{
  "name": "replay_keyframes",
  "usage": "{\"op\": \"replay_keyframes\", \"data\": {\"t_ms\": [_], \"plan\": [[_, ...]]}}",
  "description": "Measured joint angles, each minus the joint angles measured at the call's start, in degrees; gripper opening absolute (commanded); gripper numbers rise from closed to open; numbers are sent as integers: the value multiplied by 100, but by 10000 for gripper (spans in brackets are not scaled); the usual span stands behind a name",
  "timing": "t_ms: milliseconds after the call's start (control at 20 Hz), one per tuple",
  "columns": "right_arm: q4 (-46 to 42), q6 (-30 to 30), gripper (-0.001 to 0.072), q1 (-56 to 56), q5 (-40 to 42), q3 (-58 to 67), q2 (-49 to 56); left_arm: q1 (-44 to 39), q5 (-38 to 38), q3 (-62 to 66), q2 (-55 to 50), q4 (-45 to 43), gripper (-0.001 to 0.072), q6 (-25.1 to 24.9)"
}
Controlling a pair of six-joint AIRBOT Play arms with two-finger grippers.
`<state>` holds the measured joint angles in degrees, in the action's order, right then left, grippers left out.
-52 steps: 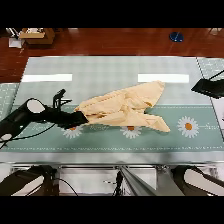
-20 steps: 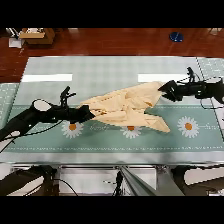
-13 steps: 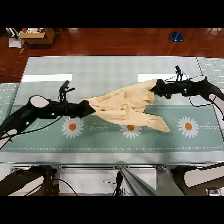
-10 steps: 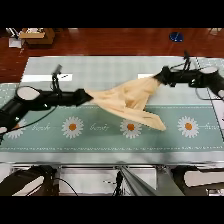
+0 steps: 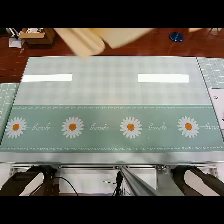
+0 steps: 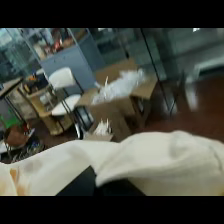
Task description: Fold the shirts.
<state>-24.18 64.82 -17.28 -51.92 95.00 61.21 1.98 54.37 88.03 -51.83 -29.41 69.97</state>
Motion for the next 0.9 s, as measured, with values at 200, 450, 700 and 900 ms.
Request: {"op": "replay_keyframes", "data": {"t_ms": [200, 450, 700, 900], "plan": [[-136, 444, 30, -35, -114, 382, -813, 70, 612, 1333, 157, 7, 24, 208], [-1388, 1224, 30, -44, -1923, 494, -1357, 90, 2682, 1731, 264, -487, 24, 868], [-3034, 1864, 30, 46, -4164, 111, -1486, 92, 4212, 876, 393, -1523, 24, 1316], [-3539, 2092, 30, 586, -4553, -1257, -1502, -57, 4179, -975, 446, -1878, 25, 1298]]}}
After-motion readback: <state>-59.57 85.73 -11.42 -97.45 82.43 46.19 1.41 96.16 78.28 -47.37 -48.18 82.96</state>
